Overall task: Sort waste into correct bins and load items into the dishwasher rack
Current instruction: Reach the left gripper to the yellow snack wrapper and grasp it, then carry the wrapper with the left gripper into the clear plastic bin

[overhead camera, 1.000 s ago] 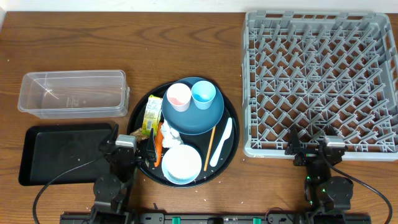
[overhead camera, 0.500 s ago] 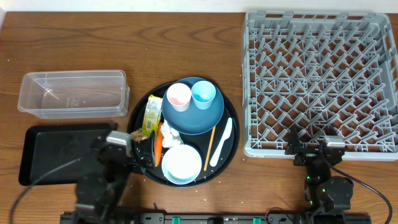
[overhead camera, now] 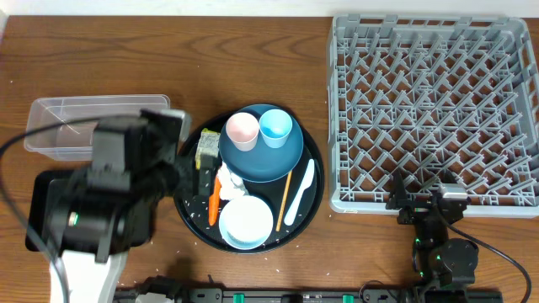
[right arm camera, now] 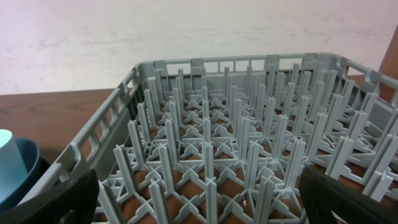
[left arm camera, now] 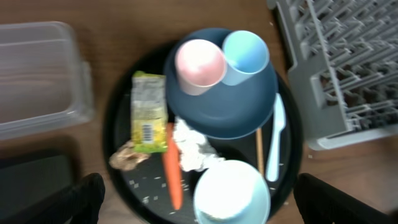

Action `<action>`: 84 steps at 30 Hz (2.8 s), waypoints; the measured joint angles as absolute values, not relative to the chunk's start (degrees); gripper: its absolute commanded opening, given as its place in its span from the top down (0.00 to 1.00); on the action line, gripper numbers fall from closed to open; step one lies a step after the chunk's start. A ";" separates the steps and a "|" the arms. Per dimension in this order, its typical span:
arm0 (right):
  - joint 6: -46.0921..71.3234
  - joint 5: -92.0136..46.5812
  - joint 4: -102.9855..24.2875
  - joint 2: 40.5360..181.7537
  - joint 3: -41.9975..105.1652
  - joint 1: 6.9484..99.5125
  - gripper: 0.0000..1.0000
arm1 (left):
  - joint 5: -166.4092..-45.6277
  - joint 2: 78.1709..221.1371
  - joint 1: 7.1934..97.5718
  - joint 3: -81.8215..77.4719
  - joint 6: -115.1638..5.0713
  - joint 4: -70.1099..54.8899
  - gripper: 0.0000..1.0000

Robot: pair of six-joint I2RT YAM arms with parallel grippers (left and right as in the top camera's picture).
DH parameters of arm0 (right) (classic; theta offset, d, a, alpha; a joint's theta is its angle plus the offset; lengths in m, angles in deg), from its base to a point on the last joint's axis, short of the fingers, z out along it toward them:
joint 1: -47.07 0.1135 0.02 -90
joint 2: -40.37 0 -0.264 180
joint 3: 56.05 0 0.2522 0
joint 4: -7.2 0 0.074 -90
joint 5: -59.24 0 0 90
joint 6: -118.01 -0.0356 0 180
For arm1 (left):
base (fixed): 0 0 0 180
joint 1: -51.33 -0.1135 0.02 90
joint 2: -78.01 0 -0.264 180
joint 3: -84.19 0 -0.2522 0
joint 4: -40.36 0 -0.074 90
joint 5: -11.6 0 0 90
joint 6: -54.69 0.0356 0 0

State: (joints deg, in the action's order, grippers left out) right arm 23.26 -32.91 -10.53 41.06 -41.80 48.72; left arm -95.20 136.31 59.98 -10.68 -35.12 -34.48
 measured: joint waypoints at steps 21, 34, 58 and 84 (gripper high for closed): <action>23.24 -32.91 -10.53 41.06 -41.80 48.72 0.01 | -89.76 158.76 59.98 -13.91 -36.81 -36.43 0.44; 23.24 -32.91 -10.53 41.06 -41.80 48.72 0.01 | -85.30 172.79 59.98 -14.22 -36.94 -29.00 0.32; 23.24 -32.91 -10.53 41.06 -41.80 48.72 0.01 | -84.18 181.20 59.98 -14.94 -36.81 -20.67 0.46; 23.22 -32.91 -10.53 41.06 -41.80 48.72 0.01 | -83.99 169.23 59.69 -10.76 -36.68 -22.24 0.94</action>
